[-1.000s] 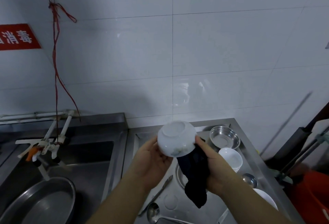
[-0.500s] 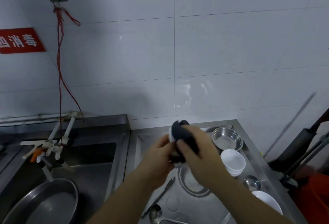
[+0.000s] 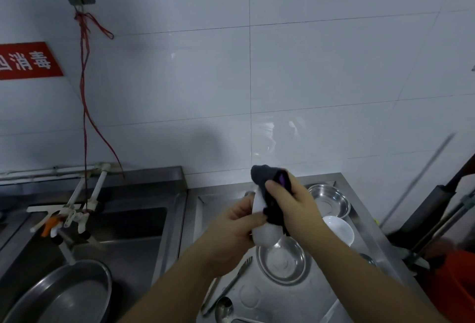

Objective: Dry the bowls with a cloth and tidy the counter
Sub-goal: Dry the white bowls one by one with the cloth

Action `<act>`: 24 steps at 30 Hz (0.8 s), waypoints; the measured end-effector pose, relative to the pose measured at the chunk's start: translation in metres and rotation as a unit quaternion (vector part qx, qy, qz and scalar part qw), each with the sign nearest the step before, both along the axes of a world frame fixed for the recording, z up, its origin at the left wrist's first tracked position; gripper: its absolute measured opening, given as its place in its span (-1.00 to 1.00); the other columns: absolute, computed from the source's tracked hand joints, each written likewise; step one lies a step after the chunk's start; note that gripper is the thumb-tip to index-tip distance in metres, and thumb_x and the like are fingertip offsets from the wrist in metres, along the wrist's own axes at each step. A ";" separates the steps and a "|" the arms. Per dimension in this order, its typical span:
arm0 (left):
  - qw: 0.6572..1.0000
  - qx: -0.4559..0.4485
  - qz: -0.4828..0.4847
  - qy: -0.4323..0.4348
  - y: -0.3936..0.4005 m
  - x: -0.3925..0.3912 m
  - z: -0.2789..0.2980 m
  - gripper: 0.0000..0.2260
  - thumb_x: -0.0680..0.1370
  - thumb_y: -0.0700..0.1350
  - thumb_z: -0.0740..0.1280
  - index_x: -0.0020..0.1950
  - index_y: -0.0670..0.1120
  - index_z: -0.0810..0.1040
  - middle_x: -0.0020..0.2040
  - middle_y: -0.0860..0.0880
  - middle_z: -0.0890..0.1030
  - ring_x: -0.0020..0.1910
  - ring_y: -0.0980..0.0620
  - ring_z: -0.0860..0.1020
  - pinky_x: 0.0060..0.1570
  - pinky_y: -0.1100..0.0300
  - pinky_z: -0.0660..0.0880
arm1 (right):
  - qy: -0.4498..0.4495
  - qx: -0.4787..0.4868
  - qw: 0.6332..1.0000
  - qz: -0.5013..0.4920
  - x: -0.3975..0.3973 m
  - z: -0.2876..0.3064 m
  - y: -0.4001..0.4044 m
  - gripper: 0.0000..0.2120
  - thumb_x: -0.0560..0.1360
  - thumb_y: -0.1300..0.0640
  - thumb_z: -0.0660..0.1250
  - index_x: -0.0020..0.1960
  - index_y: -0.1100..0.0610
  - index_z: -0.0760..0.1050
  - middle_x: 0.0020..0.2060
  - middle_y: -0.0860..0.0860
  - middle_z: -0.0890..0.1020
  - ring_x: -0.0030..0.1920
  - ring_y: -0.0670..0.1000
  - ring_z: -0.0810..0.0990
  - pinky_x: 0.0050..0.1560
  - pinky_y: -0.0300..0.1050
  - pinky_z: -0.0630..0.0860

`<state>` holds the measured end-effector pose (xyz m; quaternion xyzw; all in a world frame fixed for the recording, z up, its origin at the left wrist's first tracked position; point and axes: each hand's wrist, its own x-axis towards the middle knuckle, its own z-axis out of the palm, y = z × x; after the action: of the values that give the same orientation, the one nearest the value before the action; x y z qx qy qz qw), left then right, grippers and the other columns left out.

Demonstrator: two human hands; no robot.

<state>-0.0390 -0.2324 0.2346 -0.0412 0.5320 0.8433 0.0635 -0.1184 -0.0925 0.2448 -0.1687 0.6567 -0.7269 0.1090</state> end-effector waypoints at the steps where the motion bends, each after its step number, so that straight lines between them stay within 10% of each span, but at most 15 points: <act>1: 1.000 -0.008 0.002 0.005 -0.001 0.000 0.002 -0.67 0.59 -0.18 0.40 0.36 -0.15 0.63 0.33 -0.31 0.62 0.24 -0.24 0.64 0.25 -0.11 0.61 | -0.071 -0.034 0.997 -0.020 -0.002 0.002 -0.002 -0.80 0.49 -0.08 0.46 0.09 -0.12 0.72 -0.02 0.05 0.76 -0.01 0.07 0.75 -0.07 -0.08 0.65; 7: 0.998 -0.027 0.017 0.054 -0.002 -0.003 0.006 -0.65 0.61 -0.17 0.38 0.40 -0.11 0.59 0.33 -0.28 0.63 0.24 -0.22 0.64 0.19 -0.04 0.62 | -0.359 -0.156 0.920 0.026 -0.011 -0.003 0.002 -0.52 0.55 -0.25 0.37 0.10 0.15 0.74 0.04 0.15 0.75 0.00 0.18 0.75 0.01 0.08 0.68; 12: 0.993 -0.106 -0.010 0.047 -0.001 -0.004 0.006 -0.62 0.61 -0.10 0.41 0.44 0.08 0.57 0.33 -0.18 0.65 0.29 -0.28 0.63 0.26 -0.25 0.60 | -0.378 -0.182 0.907 0.026 -0.010 -0.014 0.000 -0.58 0.53 -0.22 0.36 0.04 0.14 0.70 -0.08 0.15 0.71 -0.10 0.18 0.73 -0.12 0.05 0.67; 18: 0.998 0.010 0.049 -0.042 -0.012 -0.016 0.022 -0.78 0.68 -0.11 0.32 0.23 -0.09 0.72 0.22 -0.24 0.70 0.15 -0.23 0.71 0.00 -0.08 0.68 | -0.358 -0.131 0.924 0.015 -0.019 -0.007 0.002 -0.57 0.55 -0.23 0.38 0.06 0.11 0.79 0.08 0.16 0.77 -0.02 0.19 0.78 -0.10 0.03 0.69; 24: 0.991 -0.130 0.024 0.025 -0.006 -0.010 0.016 -0.75 0.63 0.00 0.31 0.27 0.01 0.64 0.23 -0.15 0.68 0.25 -0.20 0.66 0.23 -0.20 0.63 | -0.410 -0.147 0.900 0.000 -0.015 -0.010 -0.001 -0.55 0.57 -0.18 0.33 0.04 0.19 0.74 -0.02 0.19 0.74 -0.05 0.23 0.75 -0.08 0.11 0.68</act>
<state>-0.0486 -0.2388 0.2501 -0.0404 0.6371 0.7694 0.0243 -0.1333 -0.0932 0.2350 0.1303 0.4392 -0.8202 0.3427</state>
